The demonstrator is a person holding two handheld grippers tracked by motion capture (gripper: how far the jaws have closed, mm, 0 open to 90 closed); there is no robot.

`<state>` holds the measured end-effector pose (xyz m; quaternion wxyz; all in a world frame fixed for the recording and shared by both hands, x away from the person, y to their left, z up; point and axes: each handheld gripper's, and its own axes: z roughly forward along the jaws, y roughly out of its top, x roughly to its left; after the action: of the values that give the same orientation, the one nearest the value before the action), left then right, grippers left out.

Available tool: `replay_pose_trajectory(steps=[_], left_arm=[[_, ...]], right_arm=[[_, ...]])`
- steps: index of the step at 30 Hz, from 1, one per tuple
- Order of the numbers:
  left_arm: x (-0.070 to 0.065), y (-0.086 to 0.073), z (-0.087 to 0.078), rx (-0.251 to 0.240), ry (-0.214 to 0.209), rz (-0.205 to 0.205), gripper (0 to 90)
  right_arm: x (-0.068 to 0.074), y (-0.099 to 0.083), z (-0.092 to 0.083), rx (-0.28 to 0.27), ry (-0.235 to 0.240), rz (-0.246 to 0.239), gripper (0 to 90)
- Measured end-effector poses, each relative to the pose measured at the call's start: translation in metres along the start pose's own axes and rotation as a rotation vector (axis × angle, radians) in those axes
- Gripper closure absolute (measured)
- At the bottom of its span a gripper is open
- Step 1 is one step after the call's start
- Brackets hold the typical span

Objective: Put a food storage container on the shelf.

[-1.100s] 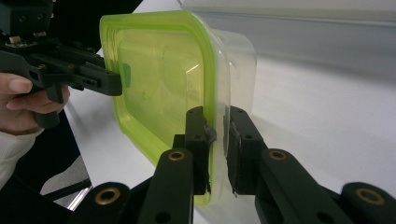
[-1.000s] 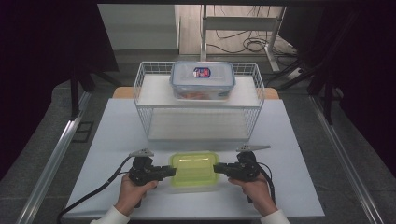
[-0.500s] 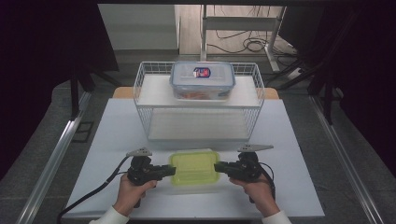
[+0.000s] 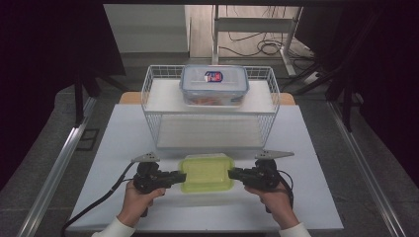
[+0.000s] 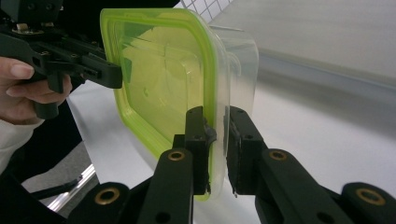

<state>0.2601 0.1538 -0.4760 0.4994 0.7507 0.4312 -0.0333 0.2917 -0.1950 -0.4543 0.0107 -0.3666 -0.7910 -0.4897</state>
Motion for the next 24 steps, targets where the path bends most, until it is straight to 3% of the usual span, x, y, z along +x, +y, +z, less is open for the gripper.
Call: replay_pose_trajectory(steps=[4,7,9,24], left_arm=[[-0.001,0.005,-0.006,-0.017,-0.003,0.002,76.8],[-0.006,0.012,-0.011,-0.023,0.022,0.028,76.9],[-0.007,0.019,-0.014,-0.034,0.005,0.022,76.7],[-0.024,0.055,-0.031,-0.066,0.026,0.081,77.0]], right_arm=[[0.004,0.006,-0.002,-0.011,0.001,-0.018,79.5],[0.007,0.011,-0.003,-0.022,-0.005,-0.03,79.7],[0.007,0.015,-0.006,-0.038,-0.005,-0.031,79.7],[0.016,0.051,-0.026,-0.09,-0.006,-0.083,79.6]])
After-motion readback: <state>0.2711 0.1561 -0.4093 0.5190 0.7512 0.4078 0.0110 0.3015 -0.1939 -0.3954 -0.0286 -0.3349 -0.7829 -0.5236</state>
